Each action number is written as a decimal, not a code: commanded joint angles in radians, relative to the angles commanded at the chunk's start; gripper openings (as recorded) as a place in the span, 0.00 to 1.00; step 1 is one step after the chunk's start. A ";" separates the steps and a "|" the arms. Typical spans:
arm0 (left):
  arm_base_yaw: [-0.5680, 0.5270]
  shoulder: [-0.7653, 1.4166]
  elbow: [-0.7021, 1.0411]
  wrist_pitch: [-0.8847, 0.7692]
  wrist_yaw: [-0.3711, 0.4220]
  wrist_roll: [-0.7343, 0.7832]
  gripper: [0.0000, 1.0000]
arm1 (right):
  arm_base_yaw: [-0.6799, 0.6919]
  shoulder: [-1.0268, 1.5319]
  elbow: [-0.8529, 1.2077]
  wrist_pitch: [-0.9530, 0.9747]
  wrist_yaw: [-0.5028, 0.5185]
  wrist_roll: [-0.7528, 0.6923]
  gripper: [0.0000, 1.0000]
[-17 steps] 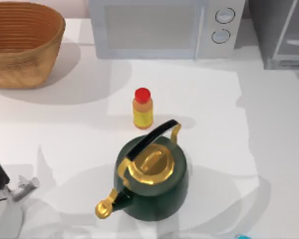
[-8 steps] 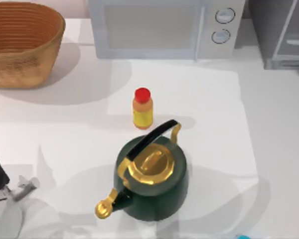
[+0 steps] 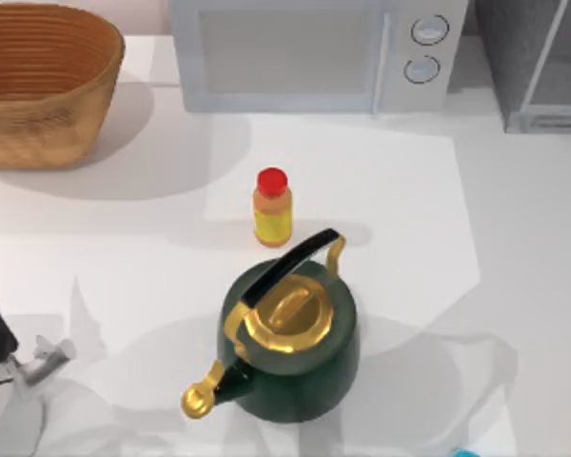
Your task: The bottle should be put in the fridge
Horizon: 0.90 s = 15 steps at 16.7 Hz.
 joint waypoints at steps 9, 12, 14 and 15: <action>0.000 0.000 0.000 0.000 0.000 0.000 1.00 | 0.014 0.039 0.055 -0.039 0.000 0.006 0.23; 0.000 0.000 0.000 0.000 0.000 0.000 1.00 | 0.014 0.039 0.055 -0.039 0.000 0.006 0.46; 0.000 0.000 0.000 0.000 0.000 0.000 1.00 | 0.014 0.039 0.055 -0.039 0.000 0.006 0.61; 0.000 0.000 0.000 0.000 0.000 0.000 1.00 | 0.014 0.039 0.055 -0.039 0.000 0.006 0.68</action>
